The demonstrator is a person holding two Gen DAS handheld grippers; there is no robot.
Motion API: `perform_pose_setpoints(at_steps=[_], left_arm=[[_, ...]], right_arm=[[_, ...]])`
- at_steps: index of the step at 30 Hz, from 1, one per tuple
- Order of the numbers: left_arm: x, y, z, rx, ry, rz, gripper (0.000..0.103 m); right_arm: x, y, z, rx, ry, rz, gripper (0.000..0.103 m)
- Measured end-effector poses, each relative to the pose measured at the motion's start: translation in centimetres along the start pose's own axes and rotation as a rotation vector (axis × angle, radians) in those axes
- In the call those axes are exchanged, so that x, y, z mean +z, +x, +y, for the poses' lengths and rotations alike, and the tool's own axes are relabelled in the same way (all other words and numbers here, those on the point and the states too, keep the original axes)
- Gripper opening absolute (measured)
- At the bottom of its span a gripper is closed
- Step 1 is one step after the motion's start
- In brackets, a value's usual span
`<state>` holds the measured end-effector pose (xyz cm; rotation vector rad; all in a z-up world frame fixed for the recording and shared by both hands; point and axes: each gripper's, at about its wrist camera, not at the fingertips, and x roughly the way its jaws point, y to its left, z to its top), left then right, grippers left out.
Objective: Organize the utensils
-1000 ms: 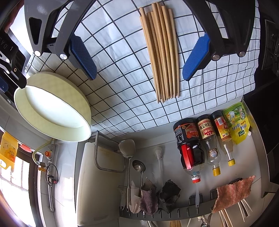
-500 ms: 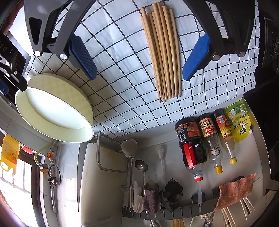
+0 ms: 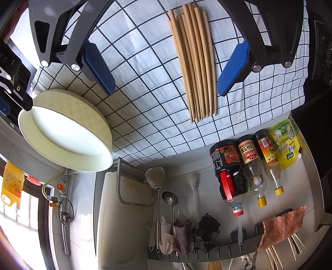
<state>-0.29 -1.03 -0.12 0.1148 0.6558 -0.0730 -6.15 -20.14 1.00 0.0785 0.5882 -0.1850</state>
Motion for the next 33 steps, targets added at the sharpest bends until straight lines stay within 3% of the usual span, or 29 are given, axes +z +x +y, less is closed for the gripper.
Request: perform_pose_setpoints(at_steps=[27,33], left_arm=[[0.05,0.07,-0.29,-0.001,0.004,-0.001,0.097],[0.34,-0.17,-0.16,-0.009,0.004,0.002,0.097]], right_arm=[[-0.16,-0.05,0.24,0.009,-0.012,0.003,0.083],[-0.37,0.00,0.73,0.047,-0.023,0.008,0.083]])
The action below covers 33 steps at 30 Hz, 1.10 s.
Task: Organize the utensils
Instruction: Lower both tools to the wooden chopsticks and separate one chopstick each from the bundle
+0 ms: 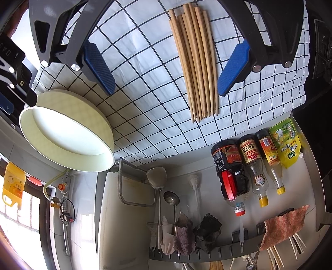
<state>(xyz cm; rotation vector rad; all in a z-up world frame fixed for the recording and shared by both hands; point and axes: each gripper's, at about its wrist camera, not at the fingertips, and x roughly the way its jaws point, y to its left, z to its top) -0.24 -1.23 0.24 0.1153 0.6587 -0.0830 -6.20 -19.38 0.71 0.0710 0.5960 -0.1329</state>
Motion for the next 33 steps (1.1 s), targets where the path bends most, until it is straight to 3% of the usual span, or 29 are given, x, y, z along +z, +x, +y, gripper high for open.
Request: perform_pose_setpoints(at_steps=[3,6,10,14,18,26,33], left_arm=[[0.1,-0.3,1.5,-0.009,-0.029,0.012,0.097],[-0.3,0.0,4.5,0.004,-0.081,0.056,0.097],[-1.8,0.8,8.5,0.088,-0.140,0.109,0.097],[-3.0,1.3,11.4,0.165,-0.125,0.149,0.097],[-3.6,1.6,12.9,0.197,-0.104,0.173,0.097],[-4.6,4.6,14.4,0.207,-0.092,0.249,0.097],[-5.1,5.9,15.5,0.164,-0.131,0.248,0.097]], right_arm=[[-0.2,0.1,0.5,0.033,-0.013,0.001,0.083],[-0.6,0.5,1.2,0.128,-0.024,0.036,0.083],[-1.2,0.7,3.3,0.258,-0.067,0.068,0.083],[-1.1,0.5,7.1,0.341,-0.165,0.078,0.083],[-0.6,1.9,11.4,0.331,-0.278,0.112,0.083],[-0.3,9.5,16.1,0.365,-0.291,0.364,0.083],[-0.4,12.0,18.4,0.365,-0.321,0.407,0.083]])
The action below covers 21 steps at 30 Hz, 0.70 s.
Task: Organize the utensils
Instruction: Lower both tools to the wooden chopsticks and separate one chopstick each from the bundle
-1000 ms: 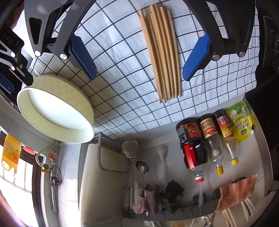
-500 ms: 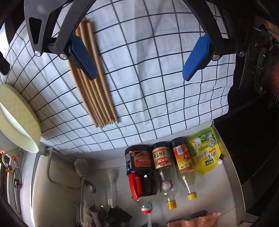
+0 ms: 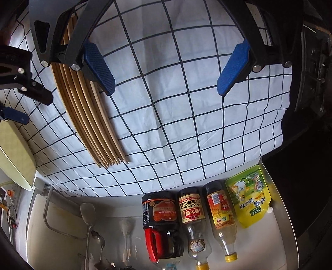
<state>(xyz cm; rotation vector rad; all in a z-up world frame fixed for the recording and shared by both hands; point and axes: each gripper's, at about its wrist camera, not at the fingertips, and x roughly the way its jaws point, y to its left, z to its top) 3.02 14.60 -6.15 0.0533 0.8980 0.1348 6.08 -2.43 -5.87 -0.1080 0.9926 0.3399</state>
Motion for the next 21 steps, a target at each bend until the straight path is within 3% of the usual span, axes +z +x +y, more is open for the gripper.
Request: perform_pose_setpoints(at_steps=[10,21], left_arm=[[0.6,0.7,0.1,-0.063,-0.029,0.036,0.097],[0.6,1.6,-1.1,-0.046,-0.032,0.079,0.097]], right_arm=[[1.0,2.1,0.3,-0.026,-0.038,0.049,0.083],[0.2,1.2,-3.0,-0.042,0.021,0.027,0.083]])
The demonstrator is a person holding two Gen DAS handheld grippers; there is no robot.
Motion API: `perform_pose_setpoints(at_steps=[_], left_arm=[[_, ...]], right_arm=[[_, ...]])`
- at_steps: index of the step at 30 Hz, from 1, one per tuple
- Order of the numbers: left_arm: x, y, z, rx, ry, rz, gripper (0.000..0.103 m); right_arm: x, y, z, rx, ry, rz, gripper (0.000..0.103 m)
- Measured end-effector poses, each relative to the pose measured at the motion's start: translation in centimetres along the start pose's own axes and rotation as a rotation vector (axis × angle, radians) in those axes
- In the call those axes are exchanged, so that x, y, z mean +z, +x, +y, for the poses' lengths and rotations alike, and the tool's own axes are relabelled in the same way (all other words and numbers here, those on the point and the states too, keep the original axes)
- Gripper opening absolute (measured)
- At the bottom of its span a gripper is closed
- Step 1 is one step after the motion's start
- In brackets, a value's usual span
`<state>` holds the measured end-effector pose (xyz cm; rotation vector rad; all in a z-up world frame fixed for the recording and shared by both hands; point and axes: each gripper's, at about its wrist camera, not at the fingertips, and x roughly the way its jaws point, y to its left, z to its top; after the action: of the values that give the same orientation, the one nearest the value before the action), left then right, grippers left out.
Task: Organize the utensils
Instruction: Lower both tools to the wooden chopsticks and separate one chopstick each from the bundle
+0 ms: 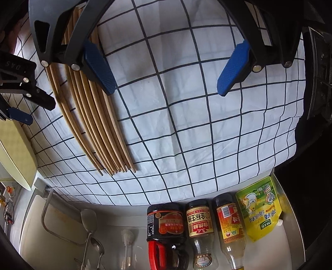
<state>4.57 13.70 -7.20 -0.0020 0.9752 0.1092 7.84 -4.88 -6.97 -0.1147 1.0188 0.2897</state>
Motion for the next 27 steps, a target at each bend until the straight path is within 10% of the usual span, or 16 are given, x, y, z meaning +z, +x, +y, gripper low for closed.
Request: perform_pose_setpoints(at_steps=[27], left_arm=[[0.4,1.2,-1.2,0.018,-0.007,0.035,0.097]], right_arm=[[-0.8,-0.2,-0.4,0.001,-0.063,-0.010,0.076]])
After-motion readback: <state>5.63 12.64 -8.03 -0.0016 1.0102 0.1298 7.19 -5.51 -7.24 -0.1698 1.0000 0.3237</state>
